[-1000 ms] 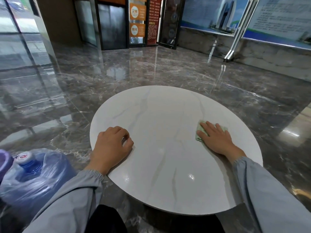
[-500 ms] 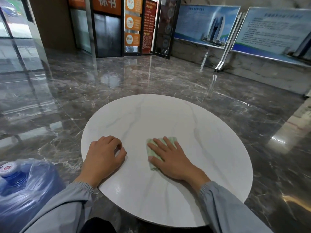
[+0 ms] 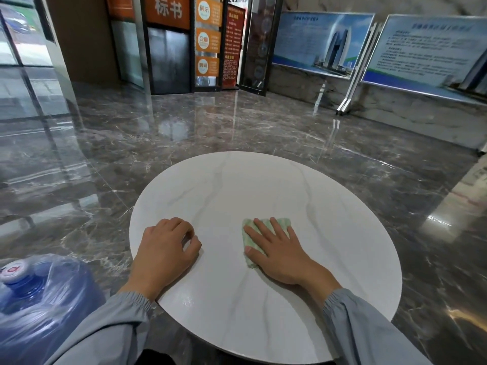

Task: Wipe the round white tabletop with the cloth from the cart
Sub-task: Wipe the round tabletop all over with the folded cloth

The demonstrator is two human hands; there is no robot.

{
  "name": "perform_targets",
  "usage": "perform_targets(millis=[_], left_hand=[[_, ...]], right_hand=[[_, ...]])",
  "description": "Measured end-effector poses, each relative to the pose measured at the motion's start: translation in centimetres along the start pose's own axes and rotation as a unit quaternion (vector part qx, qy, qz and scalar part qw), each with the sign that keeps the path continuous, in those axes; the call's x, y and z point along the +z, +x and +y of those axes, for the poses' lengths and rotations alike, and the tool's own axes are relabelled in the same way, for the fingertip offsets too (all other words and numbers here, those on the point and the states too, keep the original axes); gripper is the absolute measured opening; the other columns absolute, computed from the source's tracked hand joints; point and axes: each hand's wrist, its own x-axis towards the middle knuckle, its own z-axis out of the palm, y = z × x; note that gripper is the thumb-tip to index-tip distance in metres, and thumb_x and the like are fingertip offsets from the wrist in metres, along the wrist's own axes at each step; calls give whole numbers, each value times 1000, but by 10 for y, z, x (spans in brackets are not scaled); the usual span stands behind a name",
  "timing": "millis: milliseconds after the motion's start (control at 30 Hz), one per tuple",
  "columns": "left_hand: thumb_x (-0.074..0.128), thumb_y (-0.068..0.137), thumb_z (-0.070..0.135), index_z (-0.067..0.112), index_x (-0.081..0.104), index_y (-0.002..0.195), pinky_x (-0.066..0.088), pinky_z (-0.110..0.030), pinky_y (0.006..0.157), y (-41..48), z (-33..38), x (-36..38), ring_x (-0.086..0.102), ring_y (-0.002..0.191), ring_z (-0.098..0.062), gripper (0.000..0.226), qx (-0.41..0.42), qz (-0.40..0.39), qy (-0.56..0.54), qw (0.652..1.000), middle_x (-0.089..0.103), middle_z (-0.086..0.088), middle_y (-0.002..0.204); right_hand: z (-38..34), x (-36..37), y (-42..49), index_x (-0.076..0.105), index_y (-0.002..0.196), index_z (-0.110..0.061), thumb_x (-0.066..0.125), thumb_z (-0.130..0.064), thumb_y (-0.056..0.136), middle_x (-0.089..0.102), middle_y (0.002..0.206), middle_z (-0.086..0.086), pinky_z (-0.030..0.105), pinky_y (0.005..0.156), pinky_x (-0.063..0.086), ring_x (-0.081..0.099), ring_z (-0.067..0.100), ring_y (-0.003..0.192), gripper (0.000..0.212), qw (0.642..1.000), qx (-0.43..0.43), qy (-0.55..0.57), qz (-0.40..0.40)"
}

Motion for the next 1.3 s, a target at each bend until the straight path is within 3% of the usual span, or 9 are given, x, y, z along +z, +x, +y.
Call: perform_targets(millis=[200, 367, 500, 767, 933, 1167, 1300], left_hand=[[48, 85, 46, 27, 66, 83, 36, -35, 74, -2, -2, 0, 60, 86, -19, 27, 5, 4, -11, 1000, 63, 14, 88], [47, 85, 46, 27, 67, 83, 38, -36, 73, 0, -2, -2, 61, 84, -19, 28, 9, 1, -11, 1000, 64, 14, 88], [47, 85, 47, 28, 67, 83, 37, -35, 74, -1, -2, -1, 60, 85, -17, 27, 6, 2, -13, 1000, 63, 15, 88], [48, 85, 47, 29, 66, 84, 37, -35, 73, -1, -3, 0, 59, 85, -17, 27, 9, 6, -11, 1000, 63, 16, 89], [47, 86, 48, 31, 65, 84, 38, -35, 73, 0, -4, 0, 58, 85, -15, 25, 7, -5, -14, 1000, 61, 18, 88], [45, 86, 49, 31, 66, 84, 38, -34, 72, 1, -2, -3, 58, 84, -14, 28, 5, -14, -6, 1000, 62, 18, 88], [45, 85, 49, 31, 65, 84, 36, -33, 72, 1, -2, -2, 58, 83, -14, 27, 6, -11, -7, 1000, 61, 18, 87]], right_hand=[[-15, 2, -18, 1, 159, -57, 24, -69, 103, -10, 169, -27, 40, 125, -14, -21, 4, 154, 61, 998, -63, 14, -9], [34, -10, 1, 6, 161, -52, 23, -71, 102, -5, 171, -22, 48, 126, -6, -13, 16, 159, 64, 997, 62, 32, 23], [35, -7, 11, 1, 163, -47, 19, -65, 105, -10, 172, -16, 54, 125, -10, -18, 23, 158, 63, 992, 121, 20, 27], [-43, 16, -24, -4, 160, -51, 19, -65, 104, -15, 170, -21, 53, 124, -16, -28, 16, 155, 63, 999, -46, 2, 21], [-30, 6, -22, -1, 159, -55, 22, -69, 103, -12, 169, -26, 46, 125, -15, -25, 10, 155, 62, 998, -55, 22, 6], [-5, 2, -10, 1, 161, -51, 18, -70, 102, -12, 170, -22, 48, 125, -14, -22, 16, 157, 64, 999, 23, 19, 27], [-24, 11, -25, -5, 161, -52, 16, -67, 103, -18, 169, -23, 50, 124, -18, -29, 16, 154, 63, 1000, -6, 8, 17]])
